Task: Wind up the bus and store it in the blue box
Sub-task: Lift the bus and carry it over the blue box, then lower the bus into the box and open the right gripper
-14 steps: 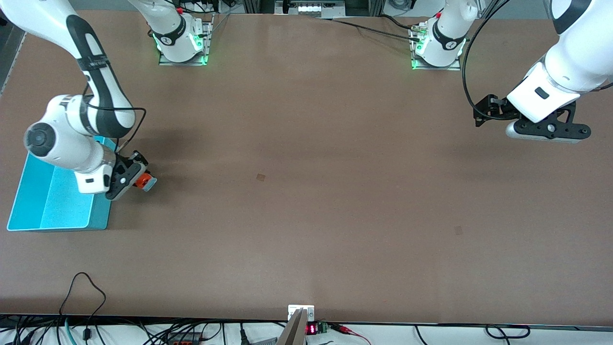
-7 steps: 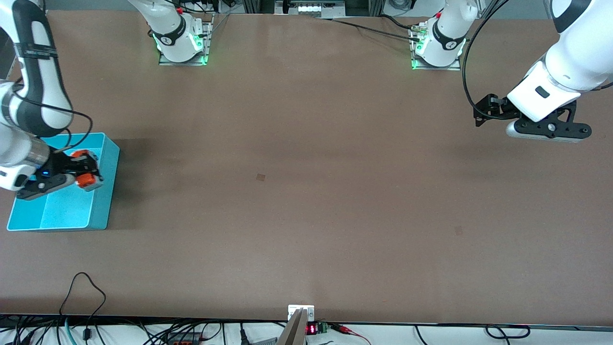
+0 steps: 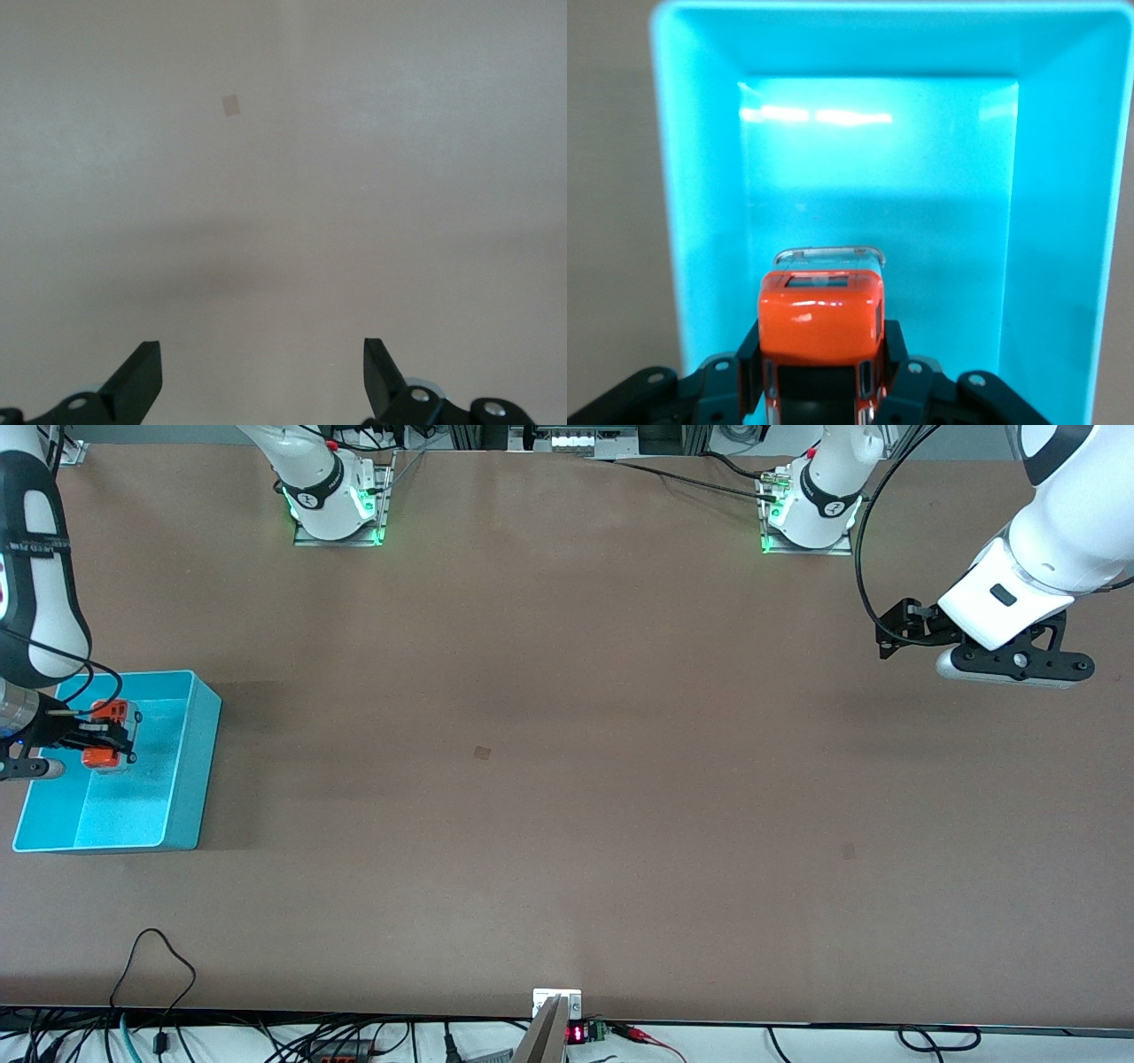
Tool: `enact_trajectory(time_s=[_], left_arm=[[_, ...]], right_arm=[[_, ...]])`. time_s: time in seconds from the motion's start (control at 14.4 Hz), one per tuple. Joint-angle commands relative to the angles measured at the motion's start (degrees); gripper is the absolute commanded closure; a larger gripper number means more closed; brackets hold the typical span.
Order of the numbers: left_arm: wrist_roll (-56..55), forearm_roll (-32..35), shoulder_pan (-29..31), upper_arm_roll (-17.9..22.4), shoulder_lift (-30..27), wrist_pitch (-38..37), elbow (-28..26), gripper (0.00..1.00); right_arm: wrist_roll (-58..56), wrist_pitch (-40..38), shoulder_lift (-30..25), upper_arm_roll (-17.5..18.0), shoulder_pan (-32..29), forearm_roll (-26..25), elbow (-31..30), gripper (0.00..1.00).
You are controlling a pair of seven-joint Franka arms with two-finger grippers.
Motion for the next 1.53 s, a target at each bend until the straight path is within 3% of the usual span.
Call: enact_trajectory(time_s=[0.0, 0.42, 0.49, 0.7, 0.77, 1.04, 1.46], left_arm=[[-0.37, 0.79, 0.20, -0.32, -0.41, -1.07, 0.68, 0.00], [-0.64, 0.79, 0.20, -0.32, -0.32, -1.95, 1.02, 0.00], [-0.64, 0.79, 0.20, -0.32, -0.32, -1.95, 1.11, 0.00], [-0.64, 0.79, 0.20, -0.32, -0.32, -2.13, 1.03, 0.00], [-0.64, 0.79, 0.20, -0.32, -0.32, -2.13, 1.03, 0.00], [-0.64, 0.79, 0.20, -0.32, -0.23, -2.04, 1.12, 0.00], [-0.64, 0.79, 0.20, -0.32, -0.23, -1.95, 1.12, 0.00]], right_arm=[[1.14, 2.80, 3.98, -0.49, -0.27, 0.47, 1.25, 0.99], [0.17, 7.12, 7.94, -0.57, -2.20, 0.47, 0.90, 0.81], [0.17, 7.12, 8.03, -0.49, -2.29, 0.47, 0.90, 0.69], [-0.09, 7.12, 8.21, -0.49, -2.29, 0.47, 0.90, 0.10], [-0.79, 7.12, 8.21, -0.49, -3.25, 0.90, 0.90, 0.00], [-4.84, 6.42, 4.97, -0.40, -4.05, 1.17, 1.08, 0.00], [-4.40, -4.11, -9.35, 0.13, -0.54, 1.00, 1.52, 0.00]])
